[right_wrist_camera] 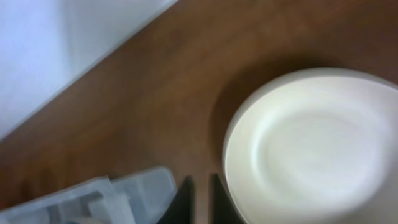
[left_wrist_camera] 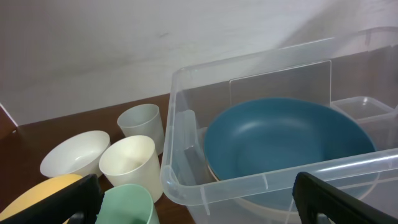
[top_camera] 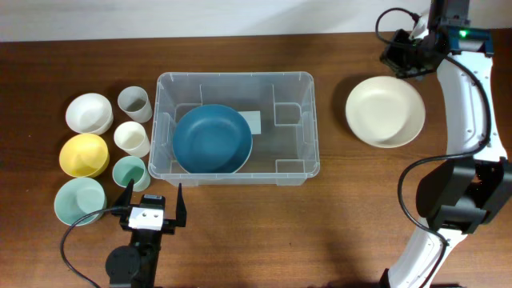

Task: Pack container
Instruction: 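Grasp the cream plate rim with the right gripper and lift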

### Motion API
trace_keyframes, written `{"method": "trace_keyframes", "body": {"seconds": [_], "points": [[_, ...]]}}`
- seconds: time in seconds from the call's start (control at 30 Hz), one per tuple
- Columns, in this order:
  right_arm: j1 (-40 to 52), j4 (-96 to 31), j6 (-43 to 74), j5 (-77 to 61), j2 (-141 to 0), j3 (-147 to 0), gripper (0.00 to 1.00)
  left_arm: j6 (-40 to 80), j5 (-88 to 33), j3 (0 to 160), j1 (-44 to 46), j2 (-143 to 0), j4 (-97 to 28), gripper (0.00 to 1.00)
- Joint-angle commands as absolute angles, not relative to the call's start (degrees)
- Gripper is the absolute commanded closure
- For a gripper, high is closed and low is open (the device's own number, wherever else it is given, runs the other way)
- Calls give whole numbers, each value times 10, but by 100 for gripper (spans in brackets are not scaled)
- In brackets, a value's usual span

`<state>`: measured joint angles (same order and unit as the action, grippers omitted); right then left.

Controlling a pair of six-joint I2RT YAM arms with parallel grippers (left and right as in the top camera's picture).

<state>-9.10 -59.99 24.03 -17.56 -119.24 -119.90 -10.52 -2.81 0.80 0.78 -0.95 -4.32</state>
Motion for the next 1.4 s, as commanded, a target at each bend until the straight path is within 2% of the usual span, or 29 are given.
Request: {"method": "trace_keyframes", "body": {"seconds": [0.0, 0.07, 0.27, 0.47, 0.73, 1.13, 1.2, 1.3, 1.37], "points": [[-102, -657, 230, -86, -1184, -1216, 68, -112, -32, 5, 5, -7, -44, 0], [-115, -705, 258, -21, -1184, -1213, 39, -112, -32, 5, 5, -7, -44, 0], [-166, -772, 260, 7, -1184, -1202, 13, -112, -32, 5, 5, -7, -44, 0], [-192, -761, 279, -7, -1185, -1101, 11, -112, -32, 5, 5, -7, -44, 0], [-192, -643, 299, -79, -1185, -959, 10, -112, -33, 5, 5, -7, -44, 0], [-191, -552, 307, -89, -1185, -877, 10, -112, -32, 5, 5, -7, -44, 0], [-191, -545, 307, -88, -1185, -877, 14, -112, -32, 5, 5, -7, -44, 0], [-191, -528, 307, -89, -1187, -876, 32, -112, -33, 5, 5, -7, -44, 0], [-191, -519, 307, -93, -1190, -876, 36, -112, -32, 5, 5, -7, -44, 1]]}}
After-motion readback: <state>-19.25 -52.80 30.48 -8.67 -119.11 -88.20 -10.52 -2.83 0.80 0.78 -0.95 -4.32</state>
